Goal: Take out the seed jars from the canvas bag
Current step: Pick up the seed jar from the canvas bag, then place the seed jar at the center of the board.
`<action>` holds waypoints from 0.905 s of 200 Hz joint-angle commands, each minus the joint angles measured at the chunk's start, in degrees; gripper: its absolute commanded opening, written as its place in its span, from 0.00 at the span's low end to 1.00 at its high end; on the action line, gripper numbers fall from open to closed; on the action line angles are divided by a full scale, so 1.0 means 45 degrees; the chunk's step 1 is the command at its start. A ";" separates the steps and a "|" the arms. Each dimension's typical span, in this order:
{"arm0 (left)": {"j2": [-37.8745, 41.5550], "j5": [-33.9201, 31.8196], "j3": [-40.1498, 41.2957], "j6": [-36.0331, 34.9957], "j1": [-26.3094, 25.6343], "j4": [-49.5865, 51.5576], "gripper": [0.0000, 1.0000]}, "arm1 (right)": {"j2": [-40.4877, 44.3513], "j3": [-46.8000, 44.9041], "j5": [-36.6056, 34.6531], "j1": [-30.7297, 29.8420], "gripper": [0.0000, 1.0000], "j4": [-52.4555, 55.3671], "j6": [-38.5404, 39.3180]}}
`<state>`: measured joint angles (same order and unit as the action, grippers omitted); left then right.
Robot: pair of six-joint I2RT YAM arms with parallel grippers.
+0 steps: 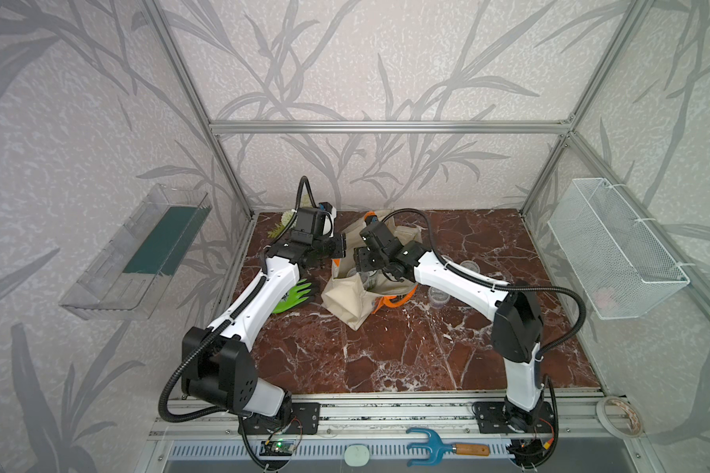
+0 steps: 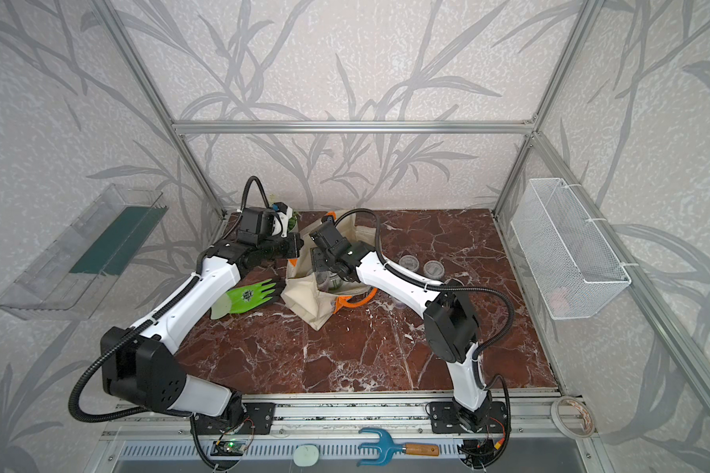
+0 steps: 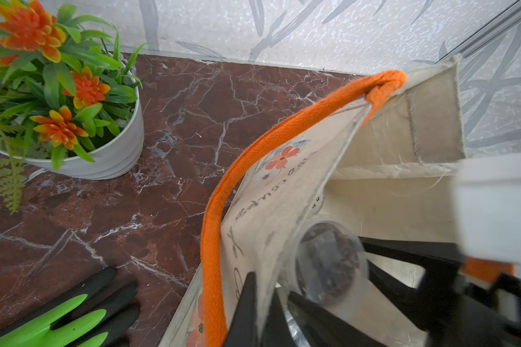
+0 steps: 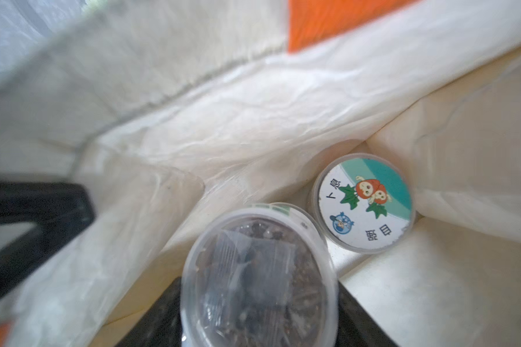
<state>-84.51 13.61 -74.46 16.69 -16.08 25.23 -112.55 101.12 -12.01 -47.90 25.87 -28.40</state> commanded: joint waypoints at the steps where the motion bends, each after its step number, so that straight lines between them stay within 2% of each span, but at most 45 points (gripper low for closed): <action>1: 0.0365 -0.0089 0.0081 0.0081 -0.0002 -0.0256 0.00 | 0.1359 -0.0365 -0.0266 0.0079 0.67 -0.0444 0.0215; 45: 0.0398 -0.0118 0.0139 0.0061 -0.0002 -0.0295 0.00 | 0.3211 -0.1816 -0.0227 0.0336 0.67 -0.0533 0.0282; 68: 0.0385 -0.0180 0.0159 0.0071 -0.0004 -0.0285 0.00 | 0.4824 -0.2928 -0.0149 0.0674 0.67 -0.0475 0.0117; 137: 0.0264 -0.0250 0.0119 -0.0016 -0.0002 -0.0174 0.00 | 0.9367 -0.7039 -0.0972 0.2507 0.68 0.0883 -0.0622; 181: 0.0302 -0.0209 0.0316 0.0081 -0.0002 -0.0472 0.00 | 1.1033 -0.9362 -0.1645 0.3797 0.68 0.2207 -0.1152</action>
<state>-84.51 13.21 -73.76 16.69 -16.08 24.58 -65.45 63.05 -16.56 -32.84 30.98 -31.46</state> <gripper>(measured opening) 0.058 0.677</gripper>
